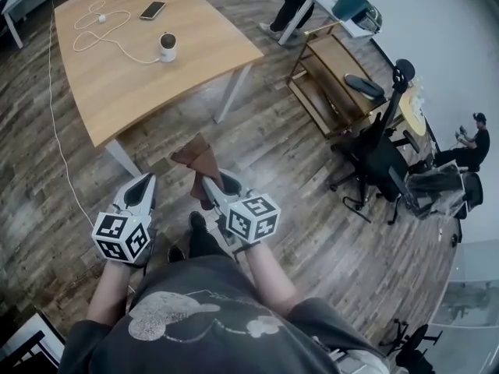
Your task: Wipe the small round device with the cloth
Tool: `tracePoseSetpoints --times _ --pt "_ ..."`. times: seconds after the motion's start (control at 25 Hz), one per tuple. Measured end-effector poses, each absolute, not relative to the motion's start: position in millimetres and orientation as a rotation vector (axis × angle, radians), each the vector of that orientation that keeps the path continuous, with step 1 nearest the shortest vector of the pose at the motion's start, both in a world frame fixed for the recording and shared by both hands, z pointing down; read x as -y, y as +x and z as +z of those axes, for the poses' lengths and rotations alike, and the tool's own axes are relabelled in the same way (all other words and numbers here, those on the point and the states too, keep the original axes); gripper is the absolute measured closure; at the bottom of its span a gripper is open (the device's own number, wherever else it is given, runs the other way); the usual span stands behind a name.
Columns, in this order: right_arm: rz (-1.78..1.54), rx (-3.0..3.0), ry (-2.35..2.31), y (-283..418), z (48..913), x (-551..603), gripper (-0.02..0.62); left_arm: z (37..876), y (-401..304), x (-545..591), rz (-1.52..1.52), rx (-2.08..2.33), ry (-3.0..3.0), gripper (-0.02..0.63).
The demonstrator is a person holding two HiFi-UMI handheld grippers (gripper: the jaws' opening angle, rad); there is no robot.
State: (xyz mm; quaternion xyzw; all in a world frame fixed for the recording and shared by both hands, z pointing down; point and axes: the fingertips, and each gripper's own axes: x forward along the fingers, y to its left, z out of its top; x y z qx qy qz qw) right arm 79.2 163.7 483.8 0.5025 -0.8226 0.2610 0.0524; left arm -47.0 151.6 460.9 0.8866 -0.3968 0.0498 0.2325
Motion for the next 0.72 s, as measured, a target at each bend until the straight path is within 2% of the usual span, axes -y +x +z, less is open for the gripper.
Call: tracePoseSetpoints --times 0.72 --pt "0.762 2.457 1.531 54 487 -208 0.522 462 -71 -203 0.108 1.089 2.436 0.589"
